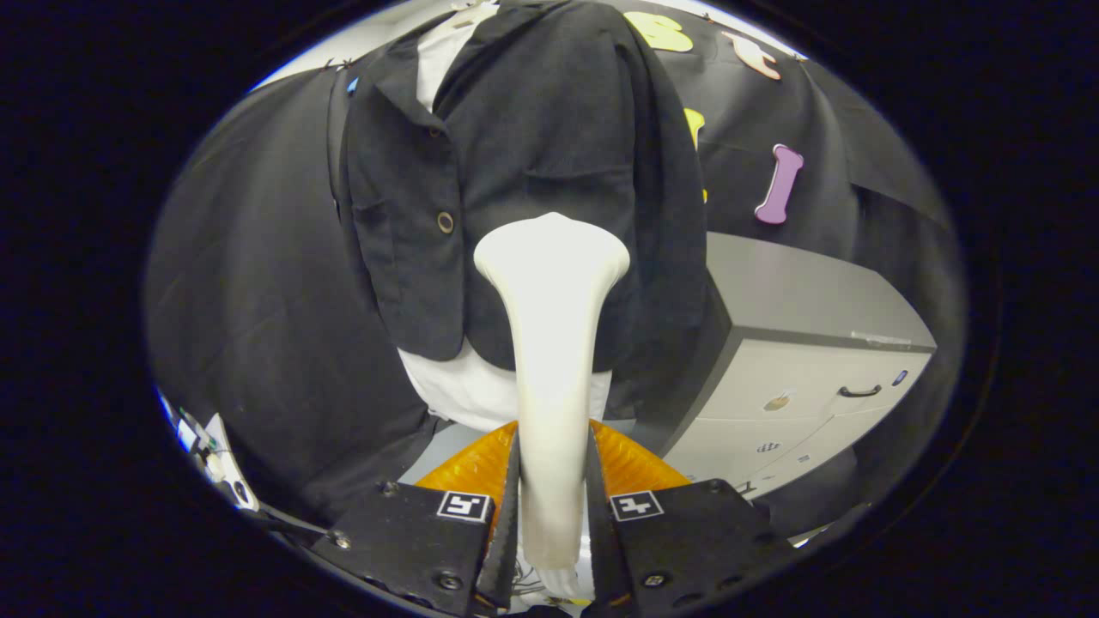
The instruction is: Iron the clothes twice with a garment steamer, once on the left side and once on the right side.
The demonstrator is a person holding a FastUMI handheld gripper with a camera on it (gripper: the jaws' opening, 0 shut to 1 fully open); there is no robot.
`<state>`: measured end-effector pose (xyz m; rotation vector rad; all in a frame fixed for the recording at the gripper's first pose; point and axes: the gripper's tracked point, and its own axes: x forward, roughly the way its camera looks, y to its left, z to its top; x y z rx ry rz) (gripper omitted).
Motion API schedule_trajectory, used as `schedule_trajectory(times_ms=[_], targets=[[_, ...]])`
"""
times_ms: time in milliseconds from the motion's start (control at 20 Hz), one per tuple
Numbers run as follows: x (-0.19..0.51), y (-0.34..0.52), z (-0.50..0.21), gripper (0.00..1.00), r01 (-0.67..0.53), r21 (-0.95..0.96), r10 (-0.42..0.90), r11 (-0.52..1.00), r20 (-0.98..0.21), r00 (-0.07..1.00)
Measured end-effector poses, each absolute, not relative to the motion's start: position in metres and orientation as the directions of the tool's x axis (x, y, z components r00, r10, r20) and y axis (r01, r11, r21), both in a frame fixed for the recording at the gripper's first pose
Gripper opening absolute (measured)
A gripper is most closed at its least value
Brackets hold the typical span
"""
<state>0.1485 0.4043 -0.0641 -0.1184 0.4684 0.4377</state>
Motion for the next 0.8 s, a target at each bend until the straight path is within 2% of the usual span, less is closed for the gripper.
schedule_trajectory(times_ms=[350, 650, 800], targets=[[0.105, 0.445, 0.043, 0.37, -0.495, -0.013, 0.47, 0.869, -0.296, 0.832], [0.076, 0.52, 0.118, 0.38, -0.591, -0.091, 0.575, 0.802, -0.152, 0.804], [0.073, 0.563, 0.15, 0.38, -0.603, -0.123, 0.594, 0.789, -0.102, 0.798]])
